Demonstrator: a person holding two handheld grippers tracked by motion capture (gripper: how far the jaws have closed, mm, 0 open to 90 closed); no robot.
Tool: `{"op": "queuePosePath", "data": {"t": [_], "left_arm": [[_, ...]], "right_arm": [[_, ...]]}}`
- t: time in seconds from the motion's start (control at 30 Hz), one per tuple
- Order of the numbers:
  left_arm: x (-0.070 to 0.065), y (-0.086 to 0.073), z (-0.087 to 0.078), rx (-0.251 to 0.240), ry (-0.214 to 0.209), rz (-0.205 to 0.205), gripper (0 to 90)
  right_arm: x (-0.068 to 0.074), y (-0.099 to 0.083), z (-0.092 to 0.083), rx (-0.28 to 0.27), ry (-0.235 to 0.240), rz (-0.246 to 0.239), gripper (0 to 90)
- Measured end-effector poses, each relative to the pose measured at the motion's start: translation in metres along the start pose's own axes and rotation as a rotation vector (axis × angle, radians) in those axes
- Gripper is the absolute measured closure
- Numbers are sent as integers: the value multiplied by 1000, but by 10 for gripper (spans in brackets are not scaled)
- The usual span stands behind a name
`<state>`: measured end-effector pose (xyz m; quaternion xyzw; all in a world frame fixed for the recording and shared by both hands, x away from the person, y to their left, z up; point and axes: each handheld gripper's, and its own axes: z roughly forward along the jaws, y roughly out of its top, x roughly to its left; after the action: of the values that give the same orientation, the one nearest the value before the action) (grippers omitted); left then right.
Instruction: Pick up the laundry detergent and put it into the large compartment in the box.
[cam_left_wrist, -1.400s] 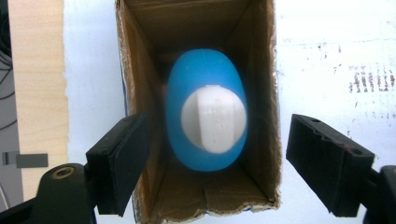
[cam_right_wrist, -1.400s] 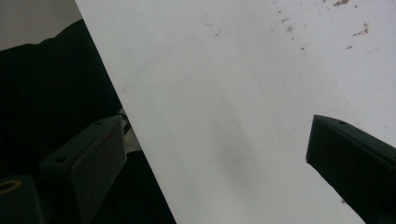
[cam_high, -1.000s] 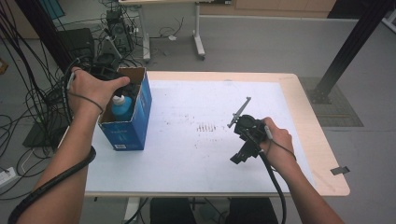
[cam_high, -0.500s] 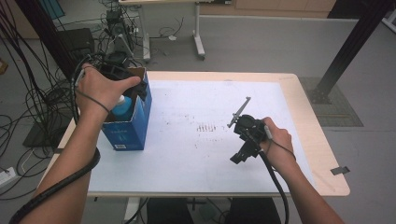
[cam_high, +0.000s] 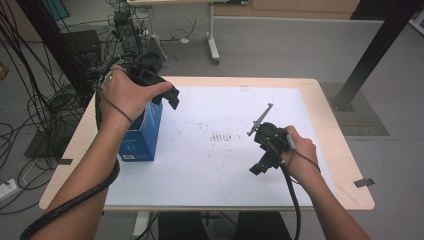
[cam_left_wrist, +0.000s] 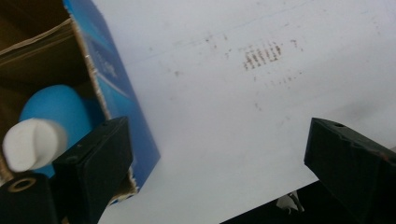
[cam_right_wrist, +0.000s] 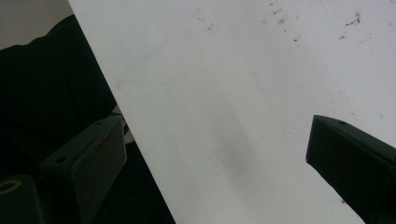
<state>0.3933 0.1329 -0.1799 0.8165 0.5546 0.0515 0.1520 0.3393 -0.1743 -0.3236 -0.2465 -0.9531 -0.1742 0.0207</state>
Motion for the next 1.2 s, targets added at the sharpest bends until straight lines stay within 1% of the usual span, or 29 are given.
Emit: {"op": "queuePosePath", "data": {"t": [0.1,0.17,0.2,0.23,0.3,0.37,0.43,0.5,0.57,0.67,0.73,0.83,1.03,1.1,1.2], "left_arm": [[-8,0,4,-8,-28,32,69],[-12,0,7,-3,-46,62,61],[-15,0,9,-3,-61,73,62],[-16,-1,11,1,-65,81,60],[-22,-2,17,10,-64,114,60],[-26,-3,22,28,-64,128,61],[-32,-5,29,46,-50,146,63],[-35,-6,34,58,-53,158,63],[-40,-8,41,70,-43,175,62],[-44,-11,49,75,-46,189,62],[-47,-13,57,88,-49,194,63],[-50,-16,66,88,-47,206,64],[-59,-22,84,98,-16,236,64],[-61,-24,89,106,-7,243,64],[-62,-26,94,103,-2,248,63]], "right_arm": [[0,-1,1,2,0,4,47],[0,-2,1,3,-1,8,47],[-1,-2,2,5,-1,7,47],[-1,-2,2,8,-1,9,47],[-1,-3,2,8,1,10,48],[-1,-3,2,10,-1,10,47],[-1,-3,3,10,-3,12,47],[-1,-2,3,11,-3,11,48],[-1,-2,3,12,-3,8,47],[-1,-2,4,10,-3,10,48],[-1,-3,4,9,-3,11,48],[-1,-3,3,7,-2,11,48],[-1,-4,5,12,-2,12,48],[0,-4,5,13,-1,13,48],[-1,-5,6,10,0,14,47]]}}
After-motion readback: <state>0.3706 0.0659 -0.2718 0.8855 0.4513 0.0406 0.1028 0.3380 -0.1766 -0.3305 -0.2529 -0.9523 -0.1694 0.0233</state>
